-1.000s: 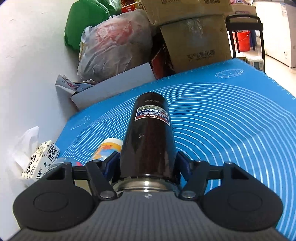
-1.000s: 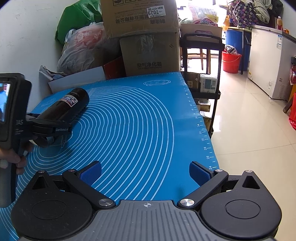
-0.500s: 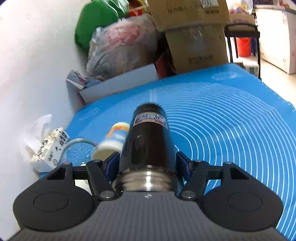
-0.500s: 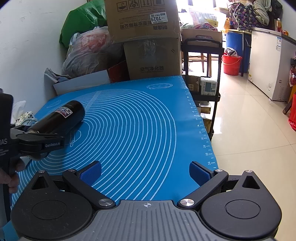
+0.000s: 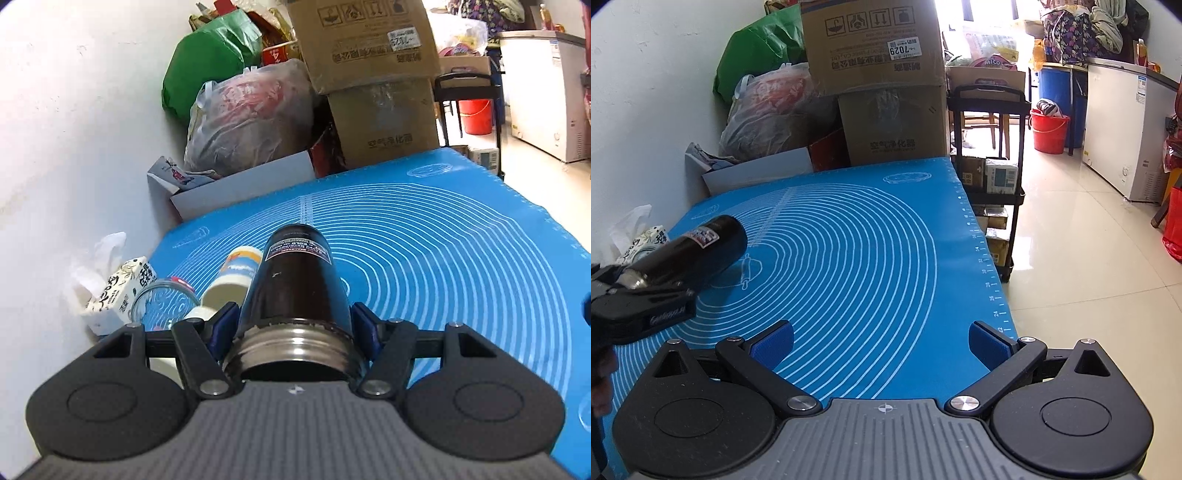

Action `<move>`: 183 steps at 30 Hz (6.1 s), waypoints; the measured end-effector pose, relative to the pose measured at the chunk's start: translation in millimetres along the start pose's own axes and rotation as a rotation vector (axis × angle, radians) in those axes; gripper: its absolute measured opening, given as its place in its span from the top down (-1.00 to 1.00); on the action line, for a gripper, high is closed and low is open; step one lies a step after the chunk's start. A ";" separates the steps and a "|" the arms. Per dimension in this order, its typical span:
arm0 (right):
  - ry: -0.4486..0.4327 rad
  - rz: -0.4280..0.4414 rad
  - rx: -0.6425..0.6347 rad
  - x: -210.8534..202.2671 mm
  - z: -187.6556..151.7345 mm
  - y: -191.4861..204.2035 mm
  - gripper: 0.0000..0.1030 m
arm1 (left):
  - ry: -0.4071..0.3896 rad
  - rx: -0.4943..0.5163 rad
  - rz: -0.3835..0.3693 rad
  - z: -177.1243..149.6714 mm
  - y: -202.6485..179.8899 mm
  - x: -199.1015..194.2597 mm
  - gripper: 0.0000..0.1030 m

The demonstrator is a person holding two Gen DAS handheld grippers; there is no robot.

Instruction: Flip cup upside down

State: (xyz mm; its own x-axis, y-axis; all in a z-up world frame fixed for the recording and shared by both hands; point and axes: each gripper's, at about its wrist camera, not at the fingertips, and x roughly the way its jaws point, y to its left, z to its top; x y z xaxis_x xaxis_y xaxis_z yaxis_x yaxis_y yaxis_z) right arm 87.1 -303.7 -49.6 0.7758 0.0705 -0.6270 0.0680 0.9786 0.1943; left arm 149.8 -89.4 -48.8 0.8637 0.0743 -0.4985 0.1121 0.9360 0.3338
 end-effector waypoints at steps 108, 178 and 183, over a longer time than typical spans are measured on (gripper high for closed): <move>0.260 0.214 -0.116 59.1 40.1 168.1 -0.35 | 0.172 -0.382 -0.095 -75.5 176.1 -6.0 -0.79; -0.102 0.087 -0.212 -88.2 -13.8 134.7 -0.68 | 0.069 -0.277 -0.182 -64.8 128.1 -111.6 -0.79; -0.091 0.074 -0.191 -118.3 -36.6 119.3 -0.69 | 0.056 -0.241 -0.196 -71.3 109.6 -141.9 -0.79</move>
State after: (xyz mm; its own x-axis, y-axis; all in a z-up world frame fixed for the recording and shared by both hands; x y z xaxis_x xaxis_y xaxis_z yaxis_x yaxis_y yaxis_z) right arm -19.5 -188.2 20.1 0.8280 0.1348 -0.5443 -0.1051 0.9908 0.0854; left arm 4.5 27.2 1.4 0.8080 -0.1032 -0.5800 0.1487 0.9884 0.0314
